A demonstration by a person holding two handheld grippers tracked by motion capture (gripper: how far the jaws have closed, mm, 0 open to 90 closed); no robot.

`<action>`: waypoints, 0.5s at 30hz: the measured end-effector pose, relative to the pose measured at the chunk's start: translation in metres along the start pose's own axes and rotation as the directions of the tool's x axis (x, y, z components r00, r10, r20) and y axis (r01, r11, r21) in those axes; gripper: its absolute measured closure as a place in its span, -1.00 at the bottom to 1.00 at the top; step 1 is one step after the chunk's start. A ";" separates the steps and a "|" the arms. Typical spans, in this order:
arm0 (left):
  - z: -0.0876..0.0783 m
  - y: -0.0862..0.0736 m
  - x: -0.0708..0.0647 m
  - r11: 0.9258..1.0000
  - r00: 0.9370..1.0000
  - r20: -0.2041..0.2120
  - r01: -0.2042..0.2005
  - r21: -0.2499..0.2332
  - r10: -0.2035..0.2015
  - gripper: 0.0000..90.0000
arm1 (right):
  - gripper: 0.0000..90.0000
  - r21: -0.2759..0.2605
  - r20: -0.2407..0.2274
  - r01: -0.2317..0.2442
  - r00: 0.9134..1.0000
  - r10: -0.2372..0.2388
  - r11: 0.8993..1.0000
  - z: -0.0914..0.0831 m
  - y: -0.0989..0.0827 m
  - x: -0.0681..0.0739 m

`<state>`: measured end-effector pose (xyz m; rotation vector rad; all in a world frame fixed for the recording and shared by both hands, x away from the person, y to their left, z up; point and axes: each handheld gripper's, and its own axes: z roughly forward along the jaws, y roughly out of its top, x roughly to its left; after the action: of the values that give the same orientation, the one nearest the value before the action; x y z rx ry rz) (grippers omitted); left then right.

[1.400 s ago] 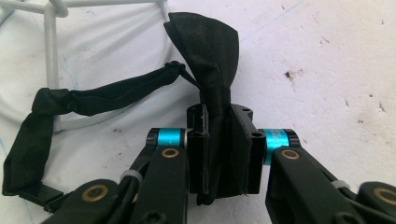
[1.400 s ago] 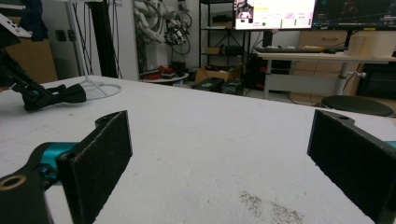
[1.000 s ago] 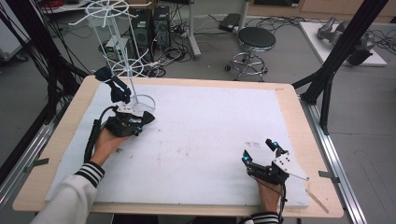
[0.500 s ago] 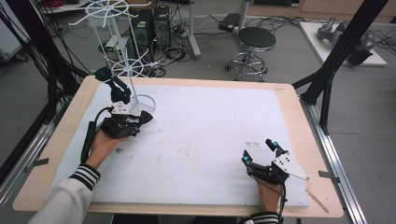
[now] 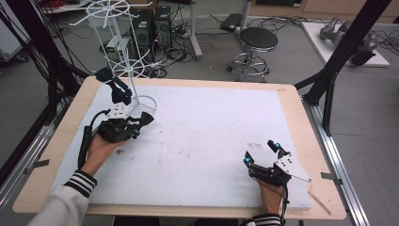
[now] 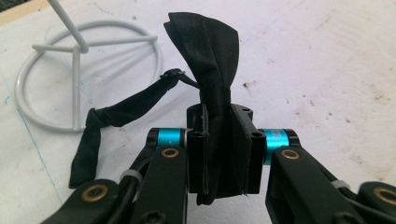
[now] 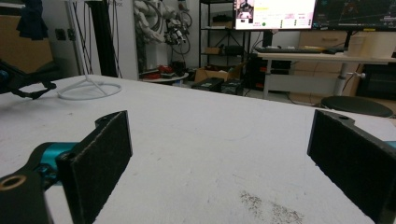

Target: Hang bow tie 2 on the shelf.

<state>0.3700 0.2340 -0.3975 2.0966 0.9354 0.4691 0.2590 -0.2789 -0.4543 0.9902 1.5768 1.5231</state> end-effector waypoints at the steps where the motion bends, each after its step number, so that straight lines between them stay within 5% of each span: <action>1: -0.002 -0.001 0.000 1.000 1.000 0.002 -0.001 -0.005 0.001 0.71 | -0.87 -0.002 0.000 0.000 1.000 0.000 1.000 0.000 0.000 0.000; 15: -0.024 -0.010 -0.003 0.997 1.000 0.019 -0.001 -0.077 0.003 0.71 | -0.87 -0.001 -0.002 0.004 1.000 -0.004 1.000 0.000 0.000 0.000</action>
<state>0.3498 0.2480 -0.3902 2.0296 0.8905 0.4779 0.2591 -0.2789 -0.4543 0.9846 1.5780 1.5228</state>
